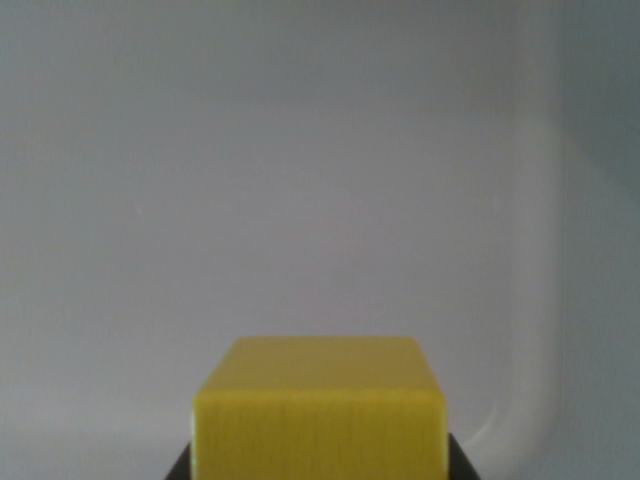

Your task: Pick yellow cube

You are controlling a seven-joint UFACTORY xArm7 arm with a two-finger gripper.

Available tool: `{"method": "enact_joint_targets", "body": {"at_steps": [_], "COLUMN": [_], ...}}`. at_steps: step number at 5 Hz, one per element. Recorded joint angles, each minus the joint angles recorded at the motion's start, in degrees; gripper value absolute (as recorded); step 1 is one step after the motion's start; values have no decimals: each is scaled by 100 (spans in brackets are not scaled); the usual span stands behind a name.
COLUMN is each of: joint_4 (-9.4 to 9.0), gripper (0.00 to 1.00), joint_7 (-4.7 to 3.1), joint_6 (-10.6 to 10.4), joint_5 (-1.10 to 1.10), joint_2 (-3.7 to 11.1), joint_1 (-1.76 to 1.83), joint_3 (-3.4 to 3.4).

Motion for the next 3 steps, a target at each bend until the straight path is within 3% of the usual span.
{"method": "enact_joint_targets", "body": {"at_steps": [1, 2, 3], "joint_4": [90, 90, 162], "gripper": [100, 100, 100], "joint_7": [20, 20, 35], "joint_6": [163, 163, 293], "joint_5": [-22, -22, -40], "joint_2": [-75, -75, -135], "joint_1": [3, 3, 6], "joint_3": [-1, -1, -3]}}
